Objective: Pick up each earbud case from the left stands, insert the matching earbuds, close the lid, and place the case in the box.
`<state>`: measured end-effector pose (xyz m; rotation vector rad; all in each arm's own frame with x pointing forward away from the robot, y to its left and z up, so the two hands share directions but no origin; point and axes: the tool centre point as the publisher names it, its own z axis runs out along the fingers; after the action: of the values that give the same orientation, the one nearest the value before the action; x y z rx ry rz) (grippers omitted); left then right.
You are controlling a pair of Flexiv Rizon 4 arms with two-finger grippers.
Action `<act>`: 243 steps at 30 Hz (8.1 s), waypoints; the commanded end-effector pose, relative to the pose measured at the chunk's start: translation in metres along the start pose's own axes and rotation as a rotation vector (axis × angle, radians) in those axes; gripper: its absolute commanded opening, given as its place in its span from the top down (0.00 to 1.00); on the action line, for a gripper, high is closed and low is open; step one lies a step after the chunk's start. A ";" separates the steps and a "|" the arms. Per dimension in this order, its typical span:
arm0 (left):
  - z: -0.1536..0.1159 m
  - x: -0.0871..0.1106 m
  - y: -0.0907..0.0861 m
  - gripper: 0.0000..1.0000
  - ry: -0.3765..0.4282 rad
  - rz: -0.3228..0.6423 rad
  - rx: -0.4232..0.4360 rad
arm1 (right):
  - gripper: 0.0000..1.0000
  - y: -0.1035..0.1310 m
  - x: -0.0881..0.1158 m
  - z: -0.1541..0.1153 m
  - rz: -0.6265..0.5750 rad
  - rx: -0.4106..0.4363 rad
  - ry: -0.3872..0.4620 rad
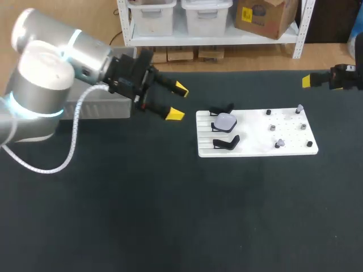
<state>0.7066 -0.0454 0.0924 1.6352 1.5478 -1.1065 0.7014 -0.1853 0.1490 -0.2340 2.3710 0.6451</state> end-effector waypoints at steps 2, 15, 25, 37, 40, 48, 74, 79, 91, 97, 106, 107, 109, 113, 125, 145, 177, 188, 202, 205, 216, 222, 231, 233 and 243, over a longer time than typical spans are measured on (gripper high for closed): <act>0.025 -0.005 -0.009 0.07 0.012 -0.001 -0.069 | 0.00 0.000 0.000 -0.001 0.000 0.003 0.000; 0.040 0.003 -0.027 0.11 0.009 0.005 -0.123 | 0.00 0.000 0.000 -0.001 0.000 0.003 0.000; 0.041 0.016 -0.012 0.15 0.019 0.010 -0.110 | 0.00 0.000 0.000 -0.001 0.000 0.003 0.000; 0.058 0.025 0.009 0.35 0.017 0.016 -0.052 | 0.00 0.000 0.000 -0.001 0.000 0.003 0.000; 0.064 0.030 0.011 0.35 0.018 0.003 -0.041 | 0.00 0.000 0.000 -0.001 0.000 0.003 0.000; 0.072 0.035 0.019 0.31 0.010 -0.005 -0.028 | 0.00 0.000 0.000 -0.001 0.000 0.003 0.000; 0.098 0.034 0.036 0.45 0.005 0.016 0.020 | 0.00 0.000 0.000 -0.001 0.000 0.003 0.000; 0.103 0.033 0.037 0.50 0.003 0.017 0.029 | 0.00 0.000 0.000 -0.001 0.000 0.003 0.000; 0.111 0.032 0.034 0.49 -0.016 0.015 0.041 | 0.00 0.000 0.000 -0.001 0.000 0.003 0.000; 0.115 0.033 0.033 0.51 -0.021 0.014 0.040 | 0.00 0.000 0.000 -0.001 0.000 0.003 0.000; 0.118 0.030 0.034 0.51 -0.028 0.021 0.038 | 0.00 0.000 0.000 -0.001 0.000 0.003 0.000; 0.118 0.030 0.034 0.51 -0.029 0.022 0.038 | 0.00 0.000 0.000 -0.001 0.000 0.003 0.000; 0.120 0.029 0.034 0.51 -0.030 0.023 0.040 | 0.00 0.000 0.000 -0.001 0.000 0.003 0.000; 0.121 0.030 0.035 0.51 -0.031 0.022 0.043 | 0.00 0.000 0.000 -0.001 0.000 0.003 0.000; 0.124 0.028 0.037 0.54 -0.030 0.029 0.050 | 0.00 0.000 0.000 -0.001 0.000 0.003 0.000; 0.091 -0.002 0.012 1.00 -0.143 0.092 0.010 | 0.00 0.000 0.000 -0.001 0.000 0.003 0.000; 0.077 -0.055 -0.026 1.00 -0.417 0.079 -0.016 | 0.00 0.000 0.000 -0.001 0.000 0.003 0.000; 0.079 -0.056 -0.027 1.00 -0.396 0.102 0.034 | 0.00 0.000 0.000 -0.001 0.000 0.003 0.000; 0.079 -0.056 -0.027 1.00 -0.396 0.102 0.034 | 0.00 0.098 0.048 -0.032 -0.256 -0.029 0.019; 0.079 -0.056 -0.027 1.00 -0.396 0.102 0.034 | 0.00 0.114 0.057 -0.030 -0.264 -0.049 0.031; 0.079 -0.056 -0.027 1.00 -0.396 0.102 0.034 | 0.00 0.164 0.072 0.013 -0.287 -0.158 0.098; 0.079 -0.056 -0.027 1.00 -0.396 0.102 0.034 | 0.00 0.176 0.071 0.035 -0.283 -0.222 0.105; 0.079 -0.056 -0.027 1.00 -0.396 0.102 0.034 | 0.00 0.174 0.061 0.060 -0.255 -0.272 0.132; 0.079 -0.056 -0.027 1.00 -0.396 0.102 0.034 | 0.00 0.173 0.059 0.066 -0.249 -0.273 0.139; 0.079 -0.056 -0.027 1.00 -0.396 0.102 0.034 | 0.00 0.168 0.053 0.079 -0.223 -0.286 0.146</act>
<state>0.6687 -0.1378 0.1092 1.3945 1.1859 -1.3115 0.6441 -0.0002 0.1295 -0.6408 2.3575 0.7713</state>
